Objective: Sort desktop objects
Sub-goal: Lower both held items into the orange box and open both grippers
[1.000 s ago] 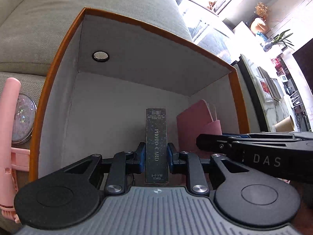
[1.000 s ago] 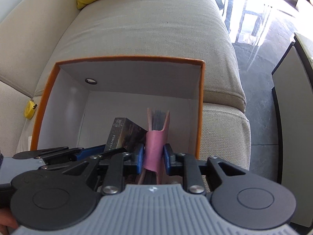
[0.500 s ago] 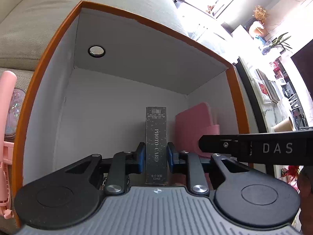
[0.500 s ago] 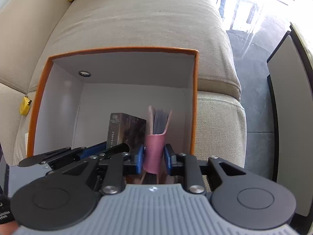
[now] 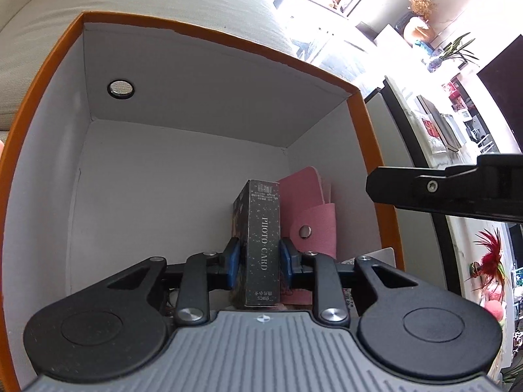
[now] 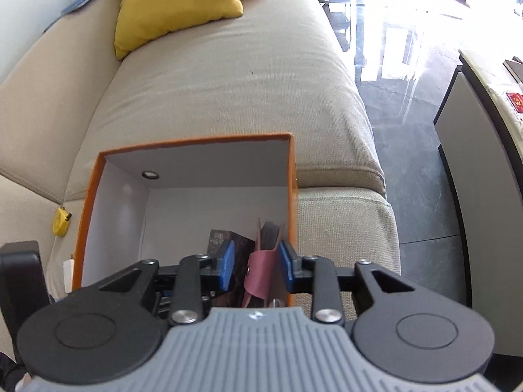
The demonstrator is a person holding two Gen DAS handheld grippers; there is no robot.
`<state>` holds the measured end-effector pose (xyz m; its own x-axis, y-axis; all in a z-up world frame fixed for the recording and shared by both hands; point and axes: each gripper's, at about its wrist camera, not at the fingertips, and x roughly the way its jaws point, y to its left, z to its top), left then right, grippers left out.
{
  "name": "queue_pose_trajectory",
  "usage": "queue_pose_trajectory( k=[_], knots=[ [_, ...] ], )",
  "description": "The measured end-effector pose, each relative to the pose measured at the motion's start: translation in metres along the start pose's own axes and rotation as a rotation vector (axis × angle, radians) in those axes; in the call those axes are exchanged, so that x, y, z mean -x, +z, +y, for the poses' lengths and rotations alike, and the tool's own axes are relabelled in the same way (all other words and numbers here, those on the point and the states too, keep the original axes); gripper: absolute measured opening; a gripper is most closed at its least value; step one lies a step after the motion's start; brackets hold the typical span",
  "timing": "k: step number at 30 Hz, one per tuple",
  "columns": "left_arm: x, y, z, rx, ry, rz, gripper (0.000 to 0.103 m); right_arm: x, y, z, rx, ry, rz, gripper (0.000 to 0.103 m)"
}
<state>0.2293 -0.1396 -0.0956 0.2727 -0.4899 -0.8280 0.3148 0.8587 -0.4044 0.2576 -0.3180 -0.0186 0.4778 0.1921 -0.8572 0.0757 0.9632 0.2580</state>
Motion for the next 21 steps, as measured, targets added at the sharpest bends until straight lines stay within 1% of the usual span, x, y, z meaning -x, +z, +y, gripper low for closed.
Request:
queue_pose_trajectory(
  k=[3, 5, 7, 10, 11, 12, 18, 21],
  knots=[
    [-0.001, 0.000, 0.001, 0.021, -0.025, 0.003, 0.030, 0.008, -0.001, -0.005, -0.008, -0.020, -0.040, 0.033],
    [0.000, 0.000, 0.005, 0.044, -0.046, 0.004, 0.030, 0.009, -0.002, -0.008, -0.018, -0.018, -0.046, 0.033],
    [0.002, 0.001, 0.006, 0.064, -0.060, 0.005, 0.033, 0.009, -0.003, -0.010, -0.026, -0.011, -0.045, 0.033],
    [0.007, 0.001, 0.005, 0.063, -0.070, -0.010, 0.044, 0.007, -0.005, -0.010, -0.028, -0.008, -0.043, 0.033],
    [0.008, 0.001, 0.003, 0.062, -0.077, -0.018, 0.051, 0.007, -0.006, -0.010, -0.030, -0.006, -0.042, 0.033],
    [0.010, 0.001, 0.003, 0.062, -0.084, -0.023, 0.054, 0.007, -0.007, -0.010, -0.030, -0.004, -0.042, 0.033],
    [0.022, 0.001, -0.001, 0.047, -0.065, -0.057, 0.054, 0.012, -0.013, -0.005, -0.010, 0.002, -0.060, 0.033],
    [0.039, -0.002, -0.002, 0.024, -0.041, -0.098, 0.054, 0.016, -0.017, -0.001, 0.008, 0.015, -0.095, 0.033]
  ],
)
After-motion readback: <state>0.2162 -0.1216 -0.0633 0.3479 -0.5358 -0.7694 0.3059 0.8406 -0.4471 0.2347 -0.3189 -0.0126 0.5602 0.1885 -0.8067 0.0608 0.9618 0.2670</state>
